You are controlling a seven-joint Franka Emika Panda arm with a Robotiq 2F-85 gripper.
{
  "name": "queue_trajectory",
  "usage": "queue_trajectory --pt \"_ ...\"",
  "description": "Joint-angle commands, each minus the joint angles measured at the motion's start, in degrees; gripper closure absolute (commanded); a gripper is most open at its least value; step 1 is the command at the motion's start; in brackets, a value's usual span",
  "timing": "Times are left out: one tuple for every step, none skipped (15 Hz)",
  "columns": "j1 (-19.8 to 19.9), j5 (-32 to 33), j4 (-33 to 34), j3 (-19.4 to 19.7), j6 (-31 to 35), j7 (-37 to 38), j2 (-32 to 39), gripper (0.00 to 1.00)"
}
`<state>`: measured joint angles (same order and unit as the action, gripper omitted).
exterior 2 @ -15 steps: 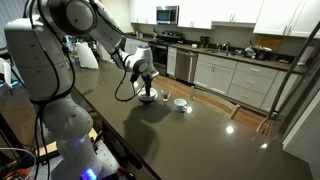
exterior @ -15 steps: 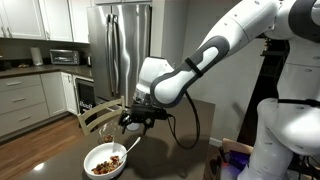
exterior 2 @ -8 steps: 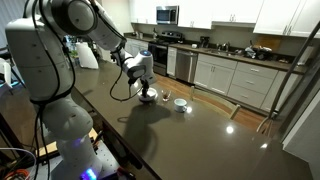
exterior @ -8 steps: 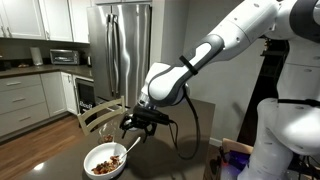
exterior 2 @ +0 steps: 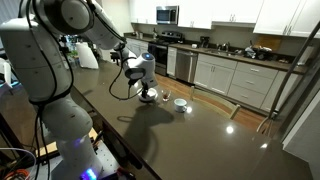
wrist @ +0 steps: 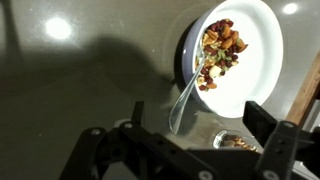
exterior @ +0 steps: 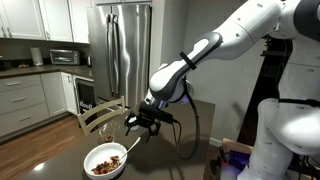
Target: Transfer one spoon of contents from the bowl to the white cup
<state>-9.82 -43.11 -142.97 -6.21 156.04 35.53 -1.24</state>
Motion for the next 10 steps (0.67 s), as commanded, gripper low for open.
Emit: queue_trajectory --pt "0.75 -0.73 0.16 -0.73 -0.16 -0.46 -0.45 0.00" --pt "0.76 -1.07 0.17 -0.76 -0.17 -0.56 -0.78 0.00" --pt "0.66 -1.63 0.40 -0.85 -0.11 -0.78 -0.22 0.00" --pt "0.66 -1.86 0.46 -0.88 -0.40 -0.84 0.27 0.00" --pt "0.64 -2.36 0.45 -0.89 -0.59 -1.20 0.54 0.00" --pt "0.56 -3.26 0.40 -0.94 -0.71 -1.82 0.76 0.00" --pt "0.51 -3.85 0.32 -1.01 -0.72 -2.08 0.94 0.00" --pt "0.46 -5.00 0.26 -1.08 -0.52 -2.70 1.09 0.00" --pt "0.42 -6.05 0.19 -1.17 -0.32 -3.06 1.29 0.00" --pt "0.34 -7.46 0.07 -1.32 -0.06 -3.58 1.30 0.00"
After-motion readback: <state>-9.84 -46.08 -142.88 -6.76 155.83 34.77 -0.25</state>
